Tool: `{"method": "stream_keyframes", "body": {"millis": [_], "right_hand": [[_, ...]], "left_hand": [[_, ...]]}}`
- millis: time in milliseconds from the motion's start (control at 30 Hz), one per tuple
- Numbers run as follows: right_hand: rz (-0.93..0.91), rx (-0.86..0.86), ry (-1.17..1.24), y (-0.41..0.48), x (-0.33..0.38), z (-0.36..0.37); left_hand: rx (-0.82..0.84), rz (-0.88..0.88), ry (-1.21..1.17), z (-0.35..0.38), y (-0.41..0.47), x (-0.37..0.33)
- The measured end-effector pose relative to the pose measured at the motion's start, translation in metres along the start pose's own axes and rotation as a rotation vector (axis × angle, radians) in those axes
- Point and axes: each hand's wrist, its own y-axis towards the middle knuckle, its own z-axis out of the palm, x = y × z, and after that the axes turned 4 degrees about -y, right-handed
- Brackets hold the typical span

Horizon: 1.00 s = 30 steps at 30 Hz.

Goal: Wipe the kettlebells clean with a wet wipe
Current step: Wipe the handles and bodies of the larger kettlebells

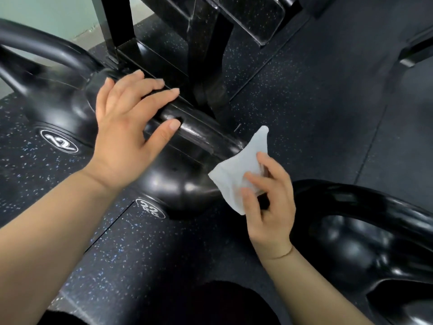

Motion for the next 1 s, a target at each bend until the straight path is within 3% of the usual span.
{"method": "stream_keyframes", "body": {"millis": [67, 200, 333, 567, 667, 767, 900, 1000], "right_hand": [[0.109, -0.017, 0.043, 0.014, 0.004, 0.005], [0.185, 0.018, 0.022, 0.007, 0.003, 0.02], [0.265, -0.05, 0.037, -0.006, 0.003, 0.031], [0.442, 0.048, 0.137, -0.026, 0.006, 0.023], [0.38, 0.074, 0.108, -0.009, 0.016, 0.017], [0.243, 0.224, -0.014, 0.037, 0.028, 0.006], [0.505, 0.575, 0.04, 0.084, 0.034, -0.006], [0.748, 0.676, 0.09, 0.094, 0.022, -0.011]], "left_hand": [[0.003, -0.012, 0.006, -0.001, -0.001, -0.001], [0.02, -0.004, 0.037, -0.006, -0.001, -0.002], [0.019, -0.002, 0.031, -0.007, -0.002, -0.003], [0.043, -0.012, 0.038, -0.01, -0.004, -0.005], [0.037, -0.006, 0.046, -0.008, -0.004, -0.003], [0.053, -0.002, 0.045, -0.009, -0.003, -0.003], [0.071, 0.014, 0.043, -0.011, -0.004, -0.003], [0.081, 0.004, 0.025, -0.01, -0.004, 0.0]]}}
